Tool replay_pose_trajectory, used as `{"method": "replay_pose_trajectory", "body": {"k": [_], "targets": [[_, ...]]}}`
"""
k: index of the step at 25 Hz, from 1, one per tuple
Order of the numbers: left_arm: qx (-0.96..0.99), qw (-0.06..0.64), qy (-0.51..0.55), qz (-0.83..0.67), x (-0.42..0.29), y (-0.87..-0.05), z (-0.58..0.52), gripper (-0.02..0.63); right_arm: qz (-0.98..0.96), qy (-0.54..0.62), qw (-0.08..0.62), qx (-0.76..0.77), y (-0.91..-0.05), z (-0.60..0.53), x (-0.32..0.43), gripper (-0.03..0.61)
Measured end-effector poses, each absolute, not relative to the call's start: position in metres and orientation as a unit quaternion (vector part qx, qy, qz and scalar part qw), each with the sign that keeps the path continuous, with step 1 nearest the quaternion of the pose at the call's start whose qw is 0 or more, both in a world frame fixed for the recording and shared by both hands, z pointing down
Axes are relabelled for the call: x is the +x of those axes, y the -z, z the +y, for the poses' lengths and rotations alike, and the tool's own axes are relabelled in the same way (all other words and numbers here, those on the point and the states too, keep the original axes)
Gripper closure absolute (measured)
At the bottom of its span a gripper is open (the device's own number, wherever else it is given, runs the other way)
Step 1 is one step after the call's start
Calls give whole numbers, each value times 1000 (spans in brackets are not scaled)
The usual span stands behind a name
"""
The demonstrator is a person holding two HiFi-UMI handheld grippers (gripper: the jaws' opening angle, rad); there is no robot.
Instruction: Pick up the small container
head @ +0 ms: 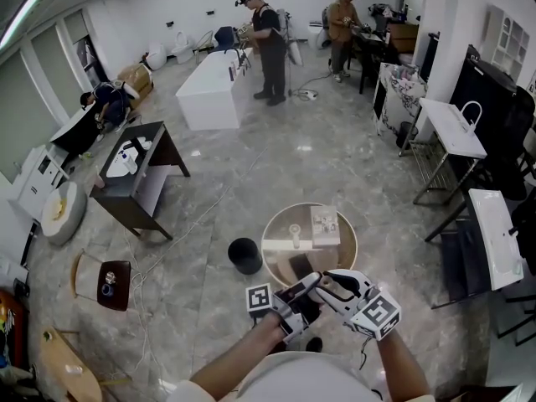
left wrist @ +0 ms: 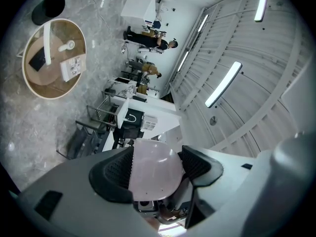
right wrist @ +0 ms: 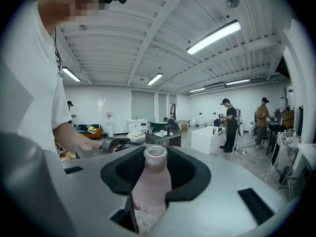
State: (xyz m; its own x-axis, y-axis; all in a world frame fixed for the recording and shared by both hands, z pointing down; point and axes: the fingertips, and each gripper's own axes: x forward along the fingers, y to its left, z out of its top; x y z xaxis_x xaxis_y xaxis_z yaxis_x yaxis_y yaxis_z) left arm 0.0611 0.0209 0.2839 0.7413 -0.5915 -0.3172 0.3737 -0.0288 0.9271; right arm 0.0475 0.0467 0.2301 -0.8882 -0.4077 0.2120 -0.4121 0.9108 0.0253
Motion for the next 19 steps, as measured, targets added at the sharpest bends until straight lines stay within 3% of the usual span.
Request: {"method": "replay_pose_trajectory", "body": {"k": [19], "targets": [[630,687,349,-95,65,-286,20,298,-974,-8,102,202,-233,46,53,426]]}}
